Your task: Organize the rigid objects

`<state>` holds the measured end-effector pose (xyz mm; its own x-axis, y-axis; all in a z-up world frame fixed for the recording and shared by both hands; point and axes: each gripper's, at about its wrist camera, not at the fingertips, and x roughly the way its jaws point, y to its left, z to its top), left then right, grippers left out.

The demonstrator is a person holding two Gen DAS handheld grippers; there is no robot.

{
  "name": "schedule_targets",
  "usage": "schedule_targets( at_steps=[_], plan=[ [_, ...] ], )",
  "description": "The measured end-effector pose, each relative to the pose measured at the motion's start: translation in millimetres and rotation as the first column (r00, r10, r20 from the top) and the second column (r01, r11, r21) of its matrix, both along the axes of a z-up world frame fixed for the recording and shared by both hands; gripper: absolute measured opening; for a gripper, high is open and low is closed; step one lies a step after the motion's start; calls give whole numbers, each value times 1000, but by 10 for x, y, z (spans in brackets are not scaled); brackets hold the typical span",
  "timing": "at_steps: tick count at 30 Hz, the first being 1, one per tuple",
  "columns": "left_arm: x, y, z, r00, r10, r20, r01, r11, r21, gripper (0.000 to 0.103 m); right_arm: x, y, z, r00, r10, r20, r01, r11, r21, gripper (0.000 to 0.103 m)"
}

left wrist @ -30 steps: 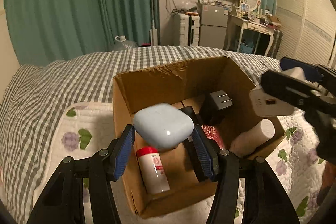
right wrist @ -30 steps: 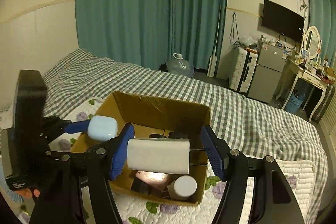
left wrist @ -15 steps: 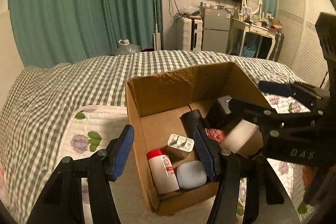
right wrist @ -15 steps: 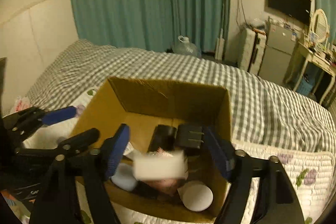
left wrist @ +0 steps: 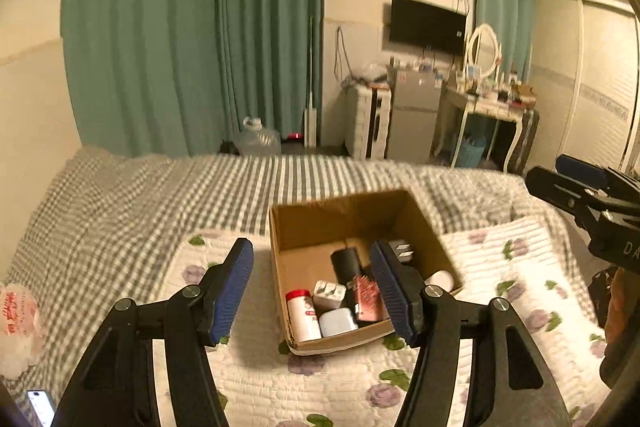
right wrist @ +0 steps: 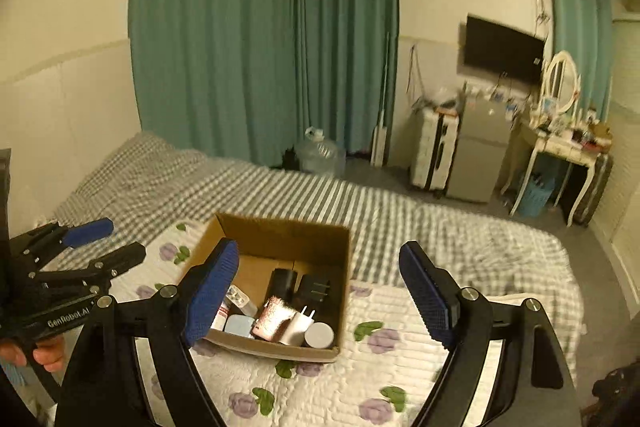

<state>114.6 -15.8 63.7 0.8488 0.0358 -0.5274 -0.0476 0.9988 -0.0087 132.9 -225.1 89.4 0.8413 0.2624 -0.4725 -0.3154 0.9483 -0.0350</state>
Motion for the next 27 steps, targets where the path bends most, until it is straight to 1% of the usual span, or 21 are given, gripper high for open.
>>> schedule_targets(
  at_steps=[2,4,7,9,10,13,17,21,22,24,25,27],
  plan=[
    [-151,-47,177,999,0,43,-1,1000,9,66,-170,-42,133,1000,5,25,-5,1000,9,83],
    [-311,-94,348,996,4,91,-6,1000,25,67,-310,-88,230,999,8,44,-9,1000,19,86],
    [-494,-157,529,988,17,154,-23,999,40,73,-497,-128,341,997,7,77,-10,999,36,91],
    [-584,-180,601,982,37,186,-45,998,40,75,-598,-139,372,996,-1,94,-3,999,44,91],
    [-622,-189,633,978,41,202,-49,998,34,75,-654,-153,386,994,-6,108,0,999,53,93],
    [-690,-233,661,973,27,228,-32,999,16,77,-746,-175,384,991,-17,135,7,997,71,103],
    [-728,-311,582,962,20,273,-31,999,33,77,-755,-214,282,989,-26,143,13,995,94,103],
    [-712,-290,396,960,49,277,-54,998,12,78,-706,-209,106,987,-45,154,28,994,109,103],
    [-701,-277,322,958,73,278,-78,997,6,78,-684,-190,10,986,-52,159,35,994,108,103],
    [-728,-249,199,953,92,287,-94,996,-8,78,-667,-165,-143,984,-57,169,40,994,106,103],
    [-724,-246,113,952,103,289,-106,994,-6,78,-647,-149,-271,980,-67,186,49,994,102,103],
    [-684,-269,-30,957,93,275,-104,994,28,78,-588,-144,-439,978,-77,192,60,994,91,103]
  ],
)
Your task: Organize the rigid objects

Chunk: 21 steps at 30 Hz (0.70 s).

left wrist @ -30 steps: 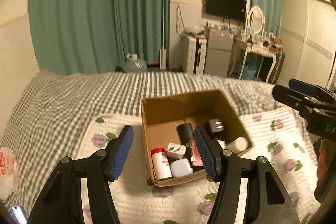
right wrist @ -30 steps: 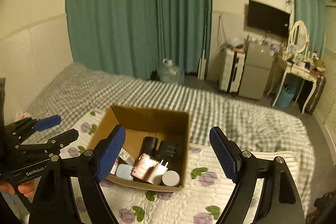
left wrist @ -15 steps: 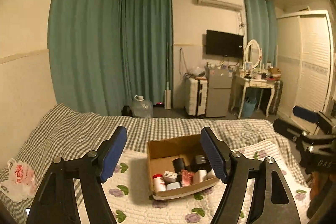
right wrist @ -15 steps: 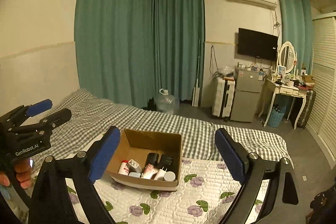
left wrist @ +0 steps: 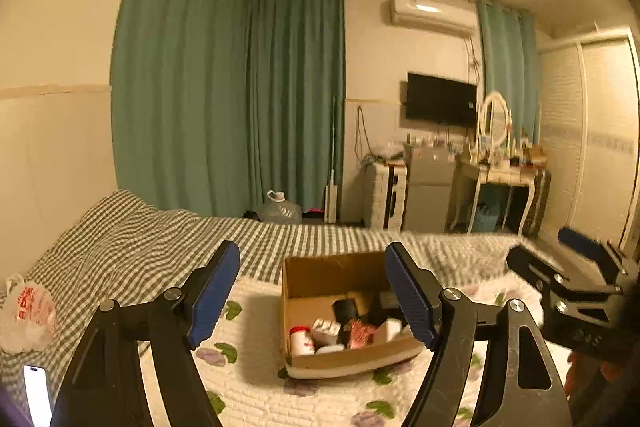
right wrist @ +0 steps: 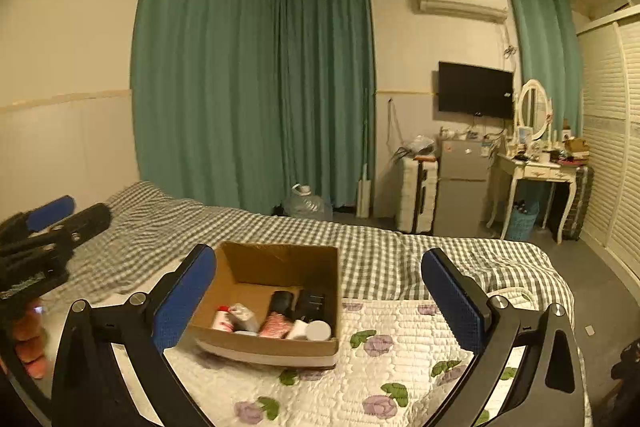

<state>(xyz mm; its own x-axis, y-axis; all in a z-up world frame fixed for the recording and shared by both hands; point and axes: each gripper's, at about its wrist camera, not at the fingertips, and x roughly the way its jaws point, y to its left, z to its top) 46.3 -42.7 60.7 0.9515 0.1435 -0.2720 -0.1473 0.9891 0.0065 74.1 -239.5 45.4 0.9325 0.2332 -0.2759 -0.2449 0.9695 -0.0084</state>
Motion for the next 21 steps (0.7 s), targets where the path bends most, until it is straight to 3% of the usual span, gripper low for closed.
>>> schedule_targets(
  at_steps=[2,6,21],
  plan=[
    [78,-33,-167,999,-10,-33,12,998,55,78,87,14,-175,999,1,-33,-1,1000,-9,103],
    [156,-4,-356,997,-38,-73,42,998,53,78,251,37,-339,995,4,-98,-5,1000,-10,103],
    [191,60,-537,993,-32,-112,35,999,26,78,232,38,-397,997,-16,-80,13,999,-39,103]
  ],
)
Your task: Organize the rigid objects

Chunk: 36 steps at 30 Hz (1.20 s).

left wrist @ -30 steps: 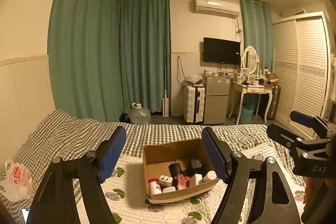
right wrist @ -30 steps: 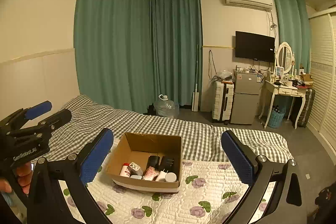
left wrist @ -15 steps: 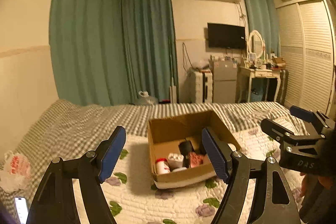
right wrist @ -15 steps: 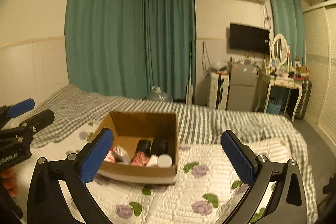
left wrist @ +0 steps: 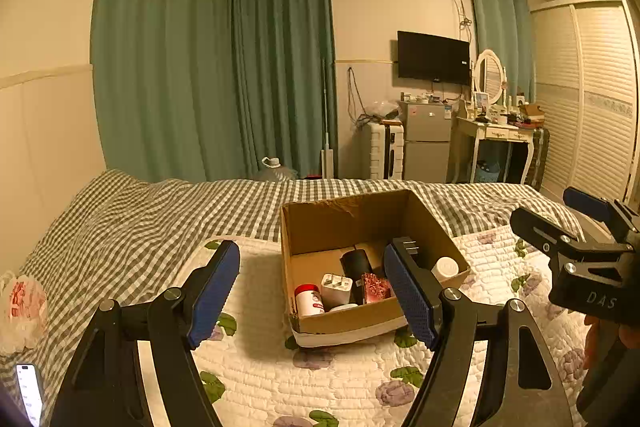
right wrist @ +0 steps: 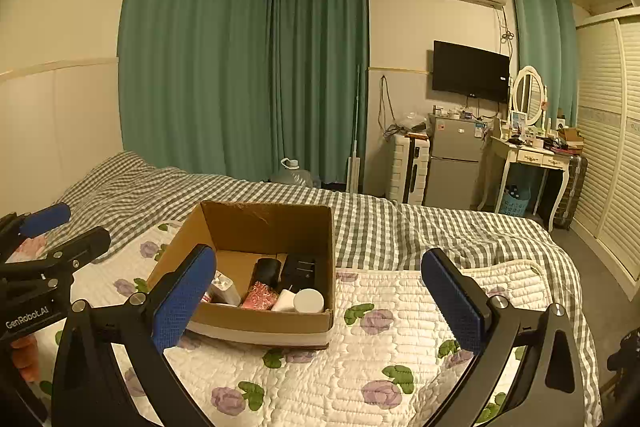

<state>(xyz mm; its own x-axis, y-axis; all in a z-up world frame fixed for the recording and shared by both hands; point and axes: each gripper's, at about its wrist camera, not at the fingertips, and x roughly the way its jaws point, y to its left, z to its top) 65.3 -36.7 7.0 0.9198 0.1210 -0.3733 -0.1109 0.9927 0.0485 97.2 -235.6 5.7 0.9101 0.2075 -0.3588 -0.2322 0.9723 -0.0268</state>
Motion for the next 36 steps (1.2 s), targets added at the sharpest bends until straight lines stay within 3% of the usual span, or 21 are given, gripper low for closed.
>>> schedule_targets(
  at_steps=[36],
  plan=[
    [25,21,-17,1000,2,-25,-1,1000,17,78,18,64,-79,999,8,-33,-8,1000,1,103]
  ],
)
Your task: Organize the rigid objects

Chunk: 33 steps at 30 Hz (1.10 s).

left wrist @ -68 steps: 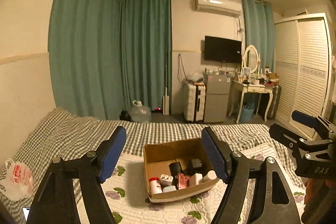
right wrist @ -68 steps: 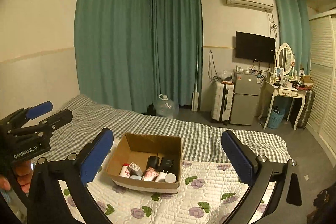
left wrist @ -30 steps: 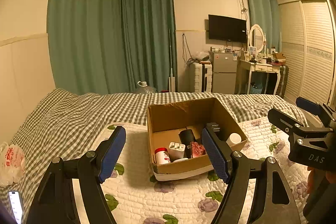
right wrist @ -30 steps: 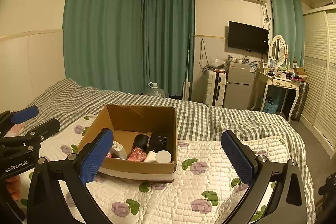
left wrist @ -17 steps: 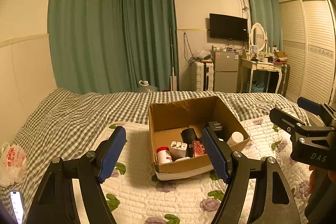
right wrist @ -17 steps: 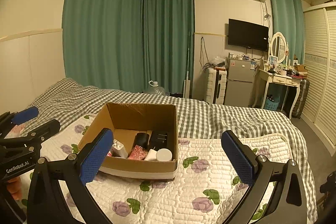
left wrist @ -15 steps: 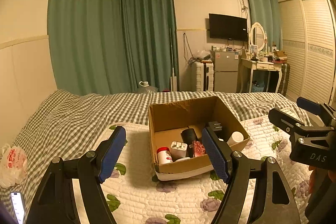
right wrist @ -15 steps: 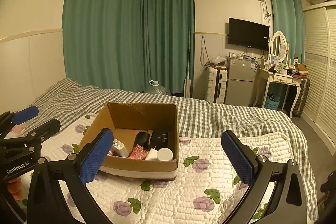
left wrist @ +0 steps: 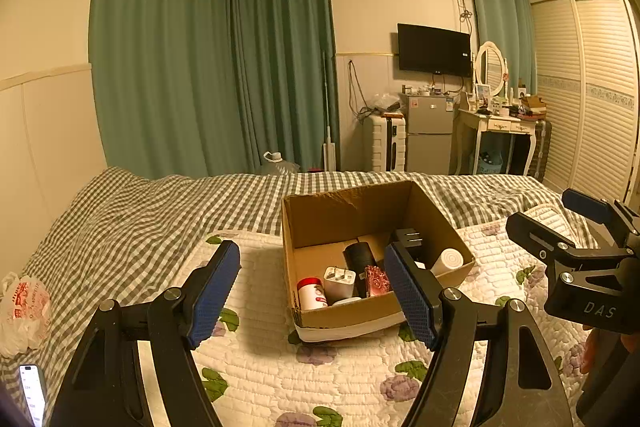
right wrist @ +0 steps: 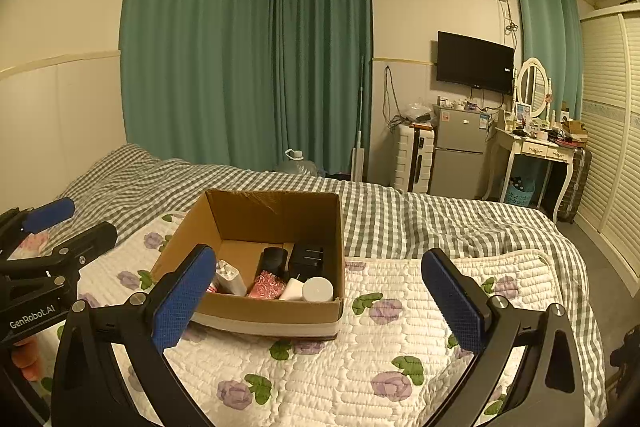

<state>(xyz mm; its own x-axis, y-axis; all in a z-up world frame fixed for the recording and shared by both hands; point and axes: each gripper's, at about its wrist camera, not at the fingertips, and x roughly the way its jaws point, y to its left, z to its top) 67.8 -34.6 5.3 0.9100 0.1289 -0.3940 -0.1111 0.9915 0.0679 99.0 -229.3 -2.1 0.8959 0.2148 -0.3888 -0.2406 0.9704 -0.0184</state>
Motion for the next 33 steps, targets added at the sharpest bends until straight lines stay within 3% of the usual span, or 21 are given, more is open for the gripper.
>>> schedule_targets(
  at_steps=[33],
  plan=[
    [23,39,-49,1000,-4,-20,4,1000,-19,78,17,-4,-24,1000,-24,-17,24,1000,-1,103]
  ],
)
